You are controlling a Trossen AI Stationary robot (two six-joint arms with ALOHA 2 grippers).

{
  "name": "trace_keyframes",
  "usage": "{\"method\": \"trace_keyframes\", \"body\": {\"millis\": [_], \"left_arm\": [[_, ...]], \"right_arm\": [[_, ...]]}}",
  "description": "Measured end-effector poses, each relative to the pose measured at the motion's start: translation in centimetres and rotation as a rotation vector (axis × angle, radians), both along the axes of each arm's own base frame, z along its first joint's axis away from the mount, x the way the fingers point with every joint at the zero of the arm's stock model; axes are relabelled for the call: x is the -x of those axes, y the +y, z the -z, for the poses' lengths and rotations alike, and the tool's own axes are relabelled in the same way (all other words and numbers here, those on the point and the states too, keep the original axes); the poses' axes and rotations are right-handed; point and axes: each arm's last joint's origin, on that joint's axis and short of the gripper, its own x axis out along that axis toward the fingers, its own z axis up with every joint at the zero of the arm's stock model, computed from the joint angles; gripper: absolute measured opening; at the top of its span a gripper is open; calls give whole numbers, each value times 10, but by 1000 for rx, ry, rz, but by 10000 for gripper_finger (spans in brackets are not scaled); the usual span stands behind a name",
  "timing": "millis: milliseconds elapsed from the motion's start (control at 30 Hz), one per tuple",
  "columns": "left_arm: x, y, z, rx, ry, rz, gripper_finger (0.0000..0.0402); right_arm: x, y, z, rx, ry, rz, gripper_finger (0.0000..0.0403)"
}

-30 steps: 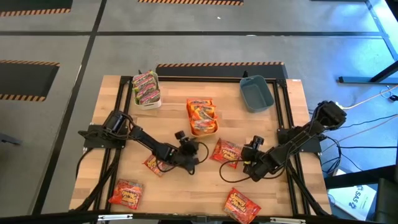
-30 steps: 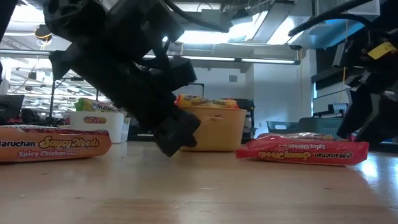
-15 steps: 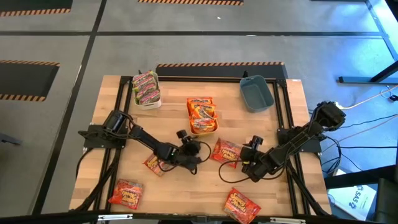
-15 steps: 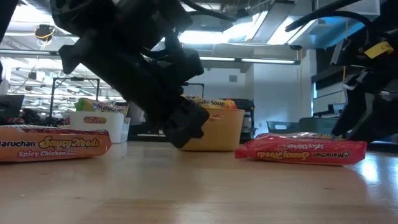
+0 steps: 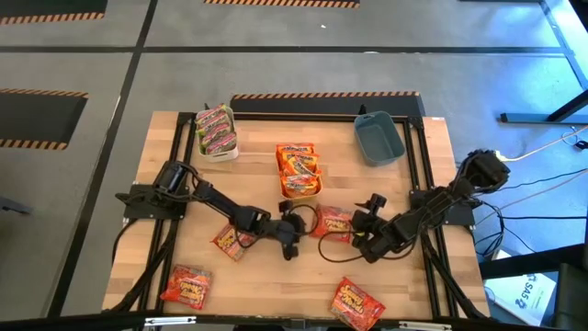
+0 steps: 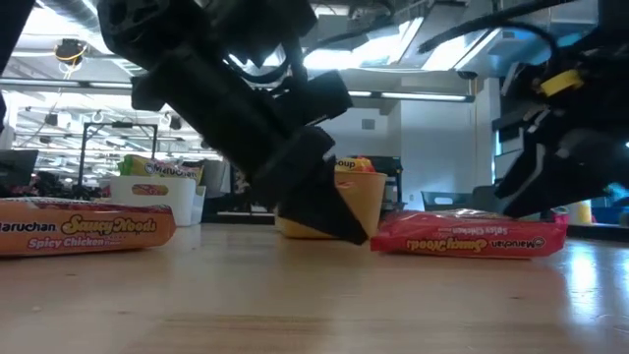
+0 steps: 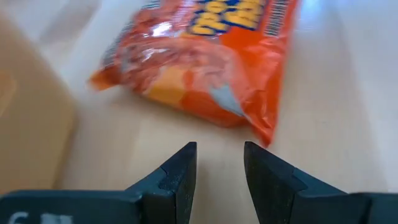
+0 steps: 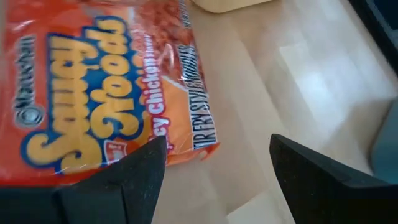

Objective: Sort Maruchan noodles
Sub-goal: Put the top right red noodle pack into the green bin

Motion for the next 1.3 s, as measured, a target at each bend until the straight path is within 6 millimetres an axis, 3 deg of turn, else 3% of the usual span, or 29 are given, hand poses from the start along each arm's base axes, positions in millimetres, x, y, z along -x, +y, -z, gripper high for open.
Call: {"method": "trace_keyframes", "body": {"millis": [233, 500, 733, 867, 967, 1100, 1300], "left_arm": [[-6, -7, -6, 162, -39, 240, 127], [-8, -9, -11, 182, -95, 276, 127], [-4, -18, -13, 149, -91, 257, 127], [-1, -22, -27, 86, -127, 194, 127], [1, -22, -35, -8, -159, 117, 127], [1, -13, -37, -127, -167, -16, 127], [-6, 7, -21, -39, -121, -36, 127]], "right_arm": [[-17, -19, 10, 109, 52, 5, 270], [-34, -29, 3, 238, 34, -63, 270], [-19, 9, -34, 129, 42, -198, 270], [1, 40, -36, 20, 86, -357, 270], [9, 58, -27, -11, 68, -447, 270], [10, 65, -7, 139, 135, -576, 270], [-6, 59, 21, 369, 244, -635, 270]]}}
